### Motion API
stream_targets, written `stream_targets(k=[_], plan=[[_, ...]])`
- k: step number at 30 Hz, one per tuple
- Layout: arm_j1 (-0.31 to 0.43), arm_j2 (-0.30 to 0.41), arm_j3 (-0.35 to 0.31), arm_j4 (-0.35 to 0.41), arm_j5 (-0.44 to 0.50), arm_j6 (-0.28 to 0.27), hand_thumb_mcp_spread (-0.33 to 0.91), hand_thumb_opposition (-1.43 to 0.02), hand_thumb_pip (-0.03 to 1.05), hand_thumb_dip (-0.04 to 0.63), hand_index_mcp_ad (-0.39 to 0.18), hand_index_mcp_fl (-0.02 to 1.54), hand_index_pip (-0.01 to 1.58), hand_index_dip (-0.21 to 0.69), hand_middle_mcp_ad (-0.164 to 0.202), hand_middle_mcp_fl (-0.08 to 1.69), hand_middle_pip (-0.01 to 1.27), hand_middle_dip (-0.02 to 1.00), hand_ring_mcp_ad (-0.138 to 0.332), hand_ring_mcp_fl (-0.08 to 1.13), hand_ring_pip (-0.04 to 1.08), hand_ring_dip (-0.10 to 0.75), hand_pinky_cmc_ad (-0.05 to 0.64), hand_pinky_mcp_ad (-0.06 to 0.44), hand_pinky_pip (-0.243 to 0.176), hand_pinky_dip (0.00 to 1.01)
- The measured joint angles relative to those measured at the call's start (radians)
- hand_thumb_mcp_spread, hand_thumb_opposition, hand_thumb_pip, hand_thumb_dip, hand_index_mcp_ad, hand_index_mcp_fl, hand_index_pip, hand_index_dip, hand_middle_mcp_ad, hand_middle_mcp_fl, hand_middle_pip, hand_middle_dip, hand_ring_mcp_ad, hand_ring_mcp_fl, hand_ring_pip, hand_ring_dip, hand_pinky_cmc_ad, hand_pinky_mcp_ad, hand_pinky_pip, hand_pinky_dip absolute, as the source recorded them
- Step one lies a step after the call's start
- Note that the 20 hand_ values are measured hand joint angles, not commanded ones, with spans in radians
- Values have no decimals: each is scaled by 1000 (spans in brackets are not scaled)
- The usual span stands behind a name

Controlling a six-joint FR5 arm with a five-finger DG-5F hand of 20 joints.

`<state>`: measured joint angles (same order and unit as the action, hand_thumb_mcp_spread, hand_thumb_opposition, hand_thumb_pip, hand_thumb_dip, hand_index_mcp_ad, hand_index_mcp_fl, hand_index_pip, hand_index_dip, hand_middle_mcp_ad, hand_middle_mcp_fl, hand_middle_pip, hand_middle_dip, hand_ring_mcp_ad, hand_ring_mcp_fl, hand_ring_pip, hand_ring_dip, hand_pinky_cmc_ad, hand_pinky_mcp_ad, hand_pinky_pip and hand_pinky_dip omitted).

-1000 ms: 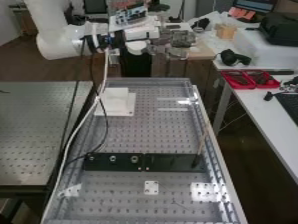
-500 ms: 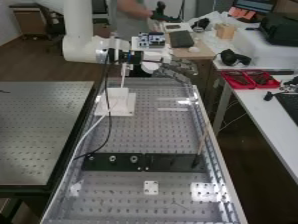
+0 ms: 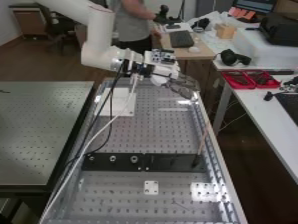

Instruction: Grab the paper clip and place it in the clear container

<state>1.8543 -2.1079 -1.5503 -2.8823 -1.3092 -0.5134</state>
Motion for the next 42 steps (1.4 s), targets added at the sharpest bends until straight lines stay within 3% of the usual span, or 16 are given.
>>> stream_targets(k=[7, 10, 13, 19, 22, 27, 31, 38, 42], plan=[[5, -21, 26, -13, 14, 9, 508, -997, 593, 300, -154, 609, 1367, 94, 75, 54, 131, 182, 129, 0, 101, 101, 333, 278, -44, 279], [1, -26, 35, -32, 1, 12, 473, -995, 660, 297, -152, 571, 1363, 103, 77, 54, 131, 182, 129, 0, 101, 101, 333, 278, -42, 353], [-5, -28, 41, -52, -10, 16, 422, -960, 661, 316, -152, 265, 1316, 91, 75, 0, 127, 182, 129, 0, 138, 101, 333, 278, -56, 410], [-18, -11, 27, -43, -29, 30, 347, -899, 661, 316, -152, 21, 1094, 101, 77, 3, 124, 182, 129, 0, 154, 89, 333, 278, -79, 522], [-27, 10, 10, -32, -31, 32, 349, -871, 730, 316, -152, 9, 1030, 101, 77, -2, 108, 182, 129, 0, 154, 89, 333, 278, -80, 550], [-42, 49, -13, -23, -34, 34, 347, -867, 731, 316, -152, 5, 934, 101, 75, -2, 108, 182, 129, 0, 169, 87, 333, 278, -94, 583], [-62, 123, -48, -15, -46, 31, 333, -867, 674, 316, -152, 3, 866, 101, 75, -2, 108, 182, 129, 0, 168, 75, 344, 278, -106, 586], [-108, 267, -112, -9, -72, 18, 288, -819, 579, 283, -138, 2, 419, 108, 75, 0, 108, 182, 131, 0, 164, 75, 346, 278, -124, 600], [-137, 351, -148, -8, -76, 9, 293, -819, 578, 253, -126, 33, 312, 117, 73, 0, 108, 182, 131, -2, 157, 75, 367, 276, -124, 600]])
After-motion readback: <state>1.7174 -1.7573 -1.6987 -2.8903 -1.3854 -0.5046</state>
